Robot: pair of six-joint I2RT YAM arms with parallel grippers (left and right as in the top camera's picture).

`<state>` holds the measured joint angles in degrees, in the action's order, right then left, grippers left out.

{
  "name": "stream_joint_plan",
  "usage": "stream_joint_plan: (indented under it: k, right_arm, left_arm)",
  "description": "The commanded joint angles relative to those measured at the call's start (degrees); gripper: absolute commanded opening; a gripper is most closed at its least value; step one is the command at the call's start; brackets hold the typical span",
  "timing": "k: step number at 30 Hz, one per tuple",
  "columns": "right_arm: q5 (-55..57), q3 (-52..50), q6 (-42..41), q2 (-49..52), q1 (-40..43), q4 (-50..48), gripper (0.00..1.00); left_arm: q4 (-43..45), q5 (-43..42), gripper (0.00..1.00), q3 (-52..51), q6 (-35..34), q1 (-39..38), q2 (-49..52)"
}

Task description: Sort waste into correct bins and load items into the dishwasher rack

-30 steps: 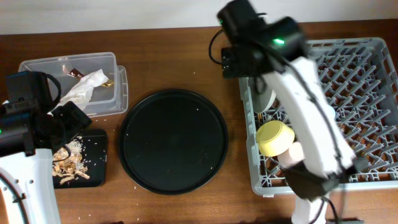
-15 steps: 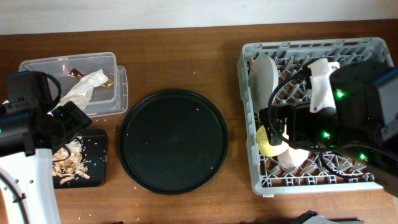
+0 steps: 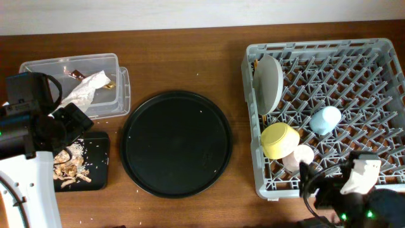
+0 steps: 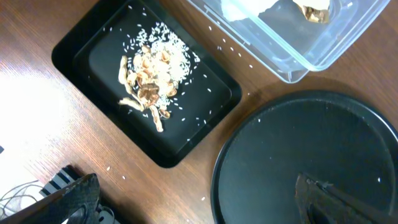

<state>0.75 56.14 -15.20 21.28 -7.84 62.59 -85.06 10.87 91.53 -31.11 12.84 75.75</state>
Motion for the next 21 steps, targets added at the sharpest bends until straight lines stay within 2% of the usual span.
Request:
stream_joint_plan:
  k: [1, 6, 8, 15, 19, 21]
  right_arm:
    - [0.87, -13.40, -0.26, -7.54, 1.11, -11.80, 0.99]
    - [-5.07, -34.32, -0.24, -17.88, 1.14, -32.70, 0.99]
    - [-5.07, -38.29, -0.24, -20.59, 1.14, -36.79, 0.99]
    - [-3.04, -53.92, -0.24, -21.09, 1.18, -62.29, 0.99]
    - [-0.04, -55.82, -0.22, -21.09, 4.66, -64.50, 0.99]
    - [-0.04, -55.82, -0.20, -21.09, 8.37, -57.66, 0.99]
  left_arm:
    - [-0.09, -0.17, 0.99, 0.11, 0.07, 0.35, -0.07]
    - [-0.11, -0.15, 0.99, 0.11, 0.09, 0.35, -0.07]
    - [-0.09, -0.15, 0.99, 0.11, 0.09, 0.35, -0.07]
    - [-0.09, -0.15, 0.99, 0.11, 0.09, 0.35, -0.07]
    - [-0.09, -0.17, 0.99, 0.11, 0.09, 0.35, -0.07]
    - [-0.09, -0.17, 0.99, 0.11, 0.09, 0.35, -0.07]
